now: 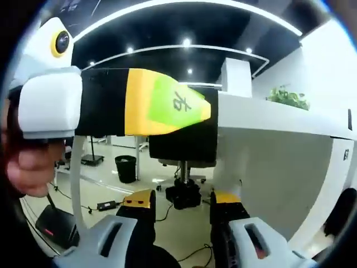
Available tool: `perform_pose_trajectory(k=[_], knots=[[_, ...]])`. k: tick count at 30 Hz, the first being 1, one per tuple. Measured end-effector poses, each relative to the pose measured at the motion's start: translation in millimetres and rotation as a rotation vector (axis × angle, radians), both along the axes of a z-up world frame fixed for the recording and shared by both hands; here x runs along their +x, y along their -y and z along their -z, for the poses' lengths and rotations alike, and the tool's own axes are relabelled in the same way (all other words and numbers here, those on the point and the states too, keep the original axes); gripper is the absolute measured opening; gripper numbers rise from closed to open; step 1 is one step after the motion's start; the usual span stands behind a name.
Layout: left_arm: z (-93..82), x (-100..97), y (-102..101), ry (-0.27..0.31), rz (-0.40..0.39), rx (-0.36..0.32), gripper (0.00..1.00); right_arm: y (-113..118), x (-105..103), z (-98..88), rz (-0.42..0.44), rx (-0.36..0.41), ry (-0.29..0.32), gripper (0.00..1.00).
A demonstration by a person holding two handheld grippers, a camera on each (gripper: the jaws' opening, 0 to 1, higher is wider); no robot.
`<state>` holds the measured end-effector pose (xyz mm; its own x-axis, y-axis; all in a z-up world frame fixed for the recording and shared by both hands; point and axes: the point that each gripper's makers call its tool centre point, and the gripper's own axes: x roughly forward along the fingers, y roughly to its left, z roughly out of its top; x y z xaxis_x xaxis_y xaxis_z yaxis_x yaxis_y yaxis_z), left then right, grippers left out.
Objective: Clamp the fixed fixture on the desktop, loosen the retaining clip, secure it to the edge of the desk, and tighten the retaining clip.
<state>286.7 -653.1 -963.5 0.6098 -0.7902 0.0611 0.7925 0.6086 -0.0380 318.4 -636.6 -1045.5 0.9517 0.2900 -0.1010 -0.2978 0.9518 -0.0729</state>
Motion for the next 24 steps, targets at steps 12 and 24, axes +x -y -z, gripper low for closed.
perform_pose_trajectory(k=[12,24], knots=[[1.0,0.5,1,0.008,-0.006,0.02,0.0,3,-1,2.0,-0.097,-0.046,-0.003,0.2],[2.8,1.3,1,0.002,-0.031,0.049,0.0,-5,5,5.2,-0.656,-0.082,-0.001,0.19]])
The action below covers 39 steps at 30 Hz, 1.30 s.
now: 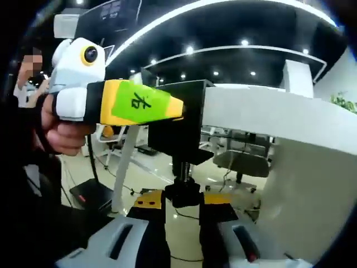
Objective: Clamp the fixed fixture on the desktop, loosen the retaining clip, secure it to the edge of the desk, and tighten the retaining clip.
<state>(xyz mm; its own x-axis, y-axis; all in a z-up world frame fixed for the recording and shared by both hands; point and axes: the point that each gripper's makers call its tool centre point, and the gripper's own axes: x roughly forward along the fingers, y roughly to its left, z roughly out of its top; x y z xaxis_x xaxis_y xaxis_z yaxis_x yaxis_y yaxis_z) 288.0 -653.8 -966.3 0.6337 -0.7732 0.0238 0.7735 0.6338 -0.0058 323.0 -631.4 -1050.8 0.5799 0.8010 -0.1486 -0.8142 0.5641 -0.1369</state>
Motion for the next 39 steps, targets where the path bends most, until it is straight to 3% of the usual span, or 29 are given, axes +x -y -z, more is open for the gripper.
perform_pose_trajectory(k=[7,17,19,22,23,26,29,31,34,35,37,39], knots=[[0.4,0.0,0,-0.006,-0.006,0.018,0.01,-7,-3,3.0,-0.235,-0.023,-0.004,0.19],[0.6,0.0,0,-0.017,-0.008,0.034,0.01,-8,3,4.8,-0.271,-0.011,-0.007,0.21],[0.6,0.1,0,-0.016,-0.006,0.034,0.01,-5,5,7.2,-0.213,-0.014,-0.048,0.21],[0.5,0.1,0,-0.01,-0.004,0.035,0.01,0,4,13.2,-0.133,-0.08,-0.04,0.21],[0.5,0.0,0,-0.009,-0.004,0.035,0.01,4,2,19.6,-0.087,-0.105,-0.078,0.22],[0.3,-0.1,0,-0.006,-0.002,0.035,0.01,7,-7,24.1,-0.017,-0.061,-0.156,0.29],[-0.1,-0.1,-1,-0.005,0.002,0.026,0.01,15,-14,24.0,0.073,-0.056,-0.146,0.35],[-0.4,-0.2,-1,-0.004,0.005,0.02,0.01,19,-24,37.7,0.139,-0.132,-0.217,0.37],[-0.7,-0.3,-1,0.0,0.01,0.013,0.01,21,-20,42.2,0.251,-0.274,-0.118,0.37],[-0.8,-0.4,-1,0.002,0.011,0.011,0.01,19,-16,33.3,0.288,-0.259,-0.072,0.36],[-1.0,-0.4,-1,0.004,0.013,0.004,0.01,16,-15,13.9,0.357,-0.108,-0.052,0.37],[-1.3,-0.5,-1,0.006,0.016,-0.003,0.01,13,-4,-0.3,0.382,-0.013,-0.009,0.39]])
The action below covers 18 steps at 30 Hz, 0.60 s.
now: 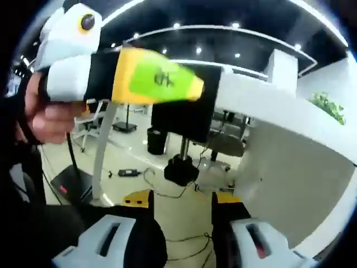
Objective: Clamp the fixed fixture on the desktop, loosen the retaining clip, secure it to the edge of the desk, and tighten the retaining clip.
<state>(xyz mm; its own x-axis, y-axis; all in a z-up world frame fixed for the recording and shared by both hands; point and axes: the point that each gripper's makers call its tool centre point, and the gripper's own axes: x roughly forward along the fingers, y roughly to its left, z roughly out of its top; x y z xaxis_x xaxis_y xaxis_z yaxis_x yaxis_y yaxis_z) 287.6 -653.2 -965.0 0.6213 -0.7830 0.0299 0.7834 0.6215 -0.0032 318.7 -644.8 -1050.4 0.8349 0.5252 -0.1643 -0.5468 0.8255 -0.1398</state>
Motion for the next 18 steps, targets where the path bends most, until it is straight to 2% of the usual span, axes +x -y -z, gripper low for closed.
perform_pose_trajectory(k=[2,4,7,9,13,18], knots=[[-0.3,-0.1,0,0.002,0.001,-0.005,0.01,6,-1,-11.6,0.056,0.032,0.033,0.4],[-0.6,-0.2,0,0.003,0.003,-0.012,0.01,1,-3,-13.8,0.05,0.043,0.034,0.46],[-0.9,-0.4,0,0.006,0.009,-0.019,0.01,3,0,-18.0,0.11,0.006,0.089,0.47],[-0.9,-0.4,0,0.006,0.011,-0.021,0.01,-3,-3,-13.1,0.095,0.011,0.063,0.47],[-1.1,-0.6,0,0.008,0.015,-0.027,0.01,-6,-3,-10.1,0.109,0.012,0.059,0.46],[-1.3,-0.9,0,0.009,0.016,-0.033,0.01,-10,1,-6.7,0.114,0.028,0.04,0.39]])
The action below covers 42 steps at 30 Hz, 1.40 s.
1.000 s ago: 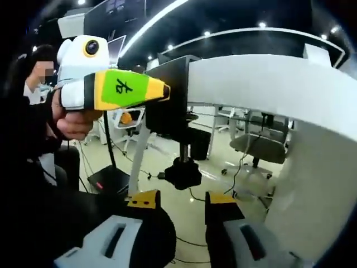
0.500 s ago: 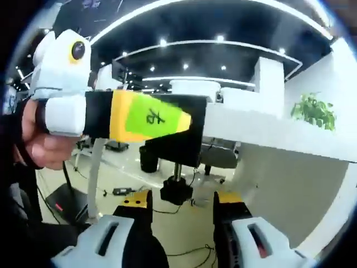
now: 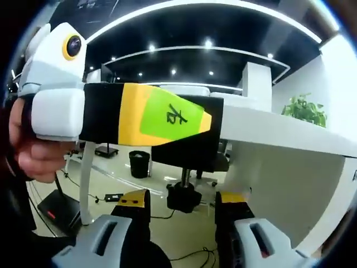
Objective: Clamp the fixed fixture on the desktop, loosen the retaining clip, secure it to the edge of the desk, and tighten the retaining clip.
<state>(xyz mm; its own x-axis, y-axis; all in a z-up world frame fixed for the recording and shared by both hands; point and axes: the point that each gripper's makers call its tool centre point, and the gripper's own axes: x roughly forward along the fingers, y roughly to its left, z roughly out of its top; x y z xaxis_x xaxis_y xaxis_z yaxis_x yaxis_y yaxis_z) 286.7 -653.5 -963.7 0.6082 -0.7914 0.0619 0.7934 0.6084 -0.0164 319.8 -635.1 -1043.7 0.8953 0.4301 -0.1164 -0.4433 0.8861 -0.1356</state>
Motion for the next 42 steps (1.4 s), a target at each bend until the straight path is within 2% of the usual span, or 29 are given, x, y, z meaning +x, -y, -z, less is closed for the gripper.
perform_pose_trajectory(k=[3,6,14,15,16,18,20,22,25,29,31,38,40,42], knots=[[0.1,0.0,0,-0.001,-0.001,0.001,0.01,-6,0,7.3,-0.038,0.025,-0.041,0.3],[0.2,0.0,0,-0.001,-0.001,0.001,0.01,2,2,2.1,-0.014,0.014,-0.016,0.22],[0.7,0.4,0,-0.001,-0.011,0.009,0.0,5,3,2.4,-0.027,0.007,-0.018,0.21],[0.8,0.4,0,-0.002,-0.012,0.013,0.0,6,3,2.4,-0.043,-0.015,-0.016,0.21],[0.9,0.4,0,-0.003,-0.013,0.016,0.0,5,4,2.0,-0.078,-0.052,-0.001,0.2],[1.0,0.3,0,-0.004,-0.019,0.019,0.0,-1,4,2.3,-0.173,-0.058,0.008,0.2],[0.9,0.3,0,-0.005,-0.021,0.021,0.0,-3,8,4.7,-0.272,-0.022,-0.014,0.2],[1.0,0.4,-1,-0.007,-0.024,0.025,0.0,-5,8,4.9,-0.369,-0.029,-0.013,0.2],[1.1,0.8,0,-0.011,-0.03,0.032,0.0,-8,8,5.7,-0.502,-0.002,-0.049,0.2],[1.6,1.1,0,-0.015,-0.036,0.05,0.01,-11,8,5.6,-0.712,-0.021,-0.021,0.2],[2.0,1.1,0,-0.017,-0.036,0.062,0.01,-9,9,6.0,-0.761,-0.034,-0.019,0.2],[2.8,0.8,-1,-0.028,-0.035,0.078,0.01,-11,8,7.2,-0.773,-0.037,0.002,0.21],[2.8,0.8,-1,-0.035,-0.03,0.067,0.01,-9,11,6.7,-0.725,-0.035,0.02,0.25],[2.7,0.5,-1,-0.034,-0.028,0.066,0.01,-5,10,4.1,-0.634,-0.02,0.035,0.37]])
